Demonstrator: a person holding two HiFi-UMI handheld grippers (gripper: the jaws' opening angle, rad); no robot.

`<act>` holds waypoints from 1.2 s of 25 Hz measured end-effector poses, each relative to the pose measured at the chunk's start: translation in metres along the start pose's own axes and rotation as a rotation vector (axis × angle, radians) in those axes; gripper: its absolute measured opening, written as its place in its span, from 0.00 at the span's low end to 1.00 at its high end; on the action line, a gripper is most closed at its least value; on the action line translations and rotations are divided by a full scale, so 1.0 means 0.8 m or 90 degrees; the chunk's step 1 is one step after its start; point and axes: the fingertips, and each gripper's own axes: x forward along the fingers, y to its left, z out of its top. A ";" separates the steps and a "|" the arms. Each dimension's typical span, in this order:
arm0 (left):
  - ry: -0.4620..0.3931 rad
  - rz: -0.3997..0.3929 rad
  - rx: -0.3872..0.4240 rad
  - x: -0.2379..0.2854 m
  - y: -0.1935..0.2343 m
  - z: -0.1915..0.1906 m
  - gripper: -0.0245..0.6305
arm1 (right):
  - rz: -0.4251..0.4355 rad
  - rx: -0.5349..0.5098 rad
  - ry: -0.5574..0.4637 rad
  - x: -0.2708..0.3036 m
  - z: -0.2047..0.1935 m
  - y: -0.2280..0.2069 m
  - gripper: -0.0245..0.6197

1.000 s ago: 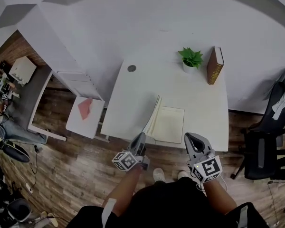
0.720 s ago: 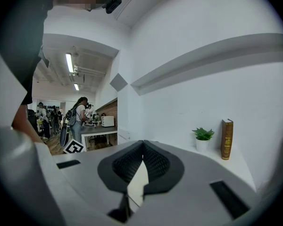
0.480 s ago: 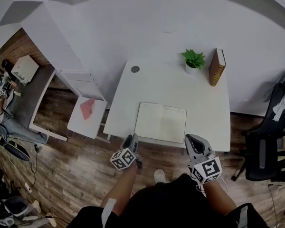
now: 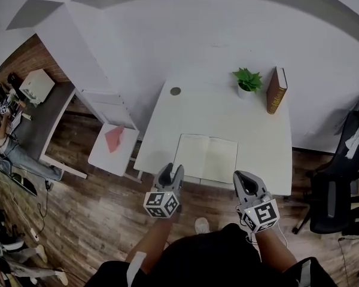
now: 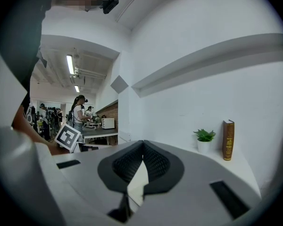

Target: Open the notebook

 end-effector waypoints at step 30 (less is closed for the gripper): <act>0.030 -0.152 0.180 -0.014 -0.120 0.002 0.05 | -0.042 -0.073 -0.002 -0.018 0.009 0.006 0.04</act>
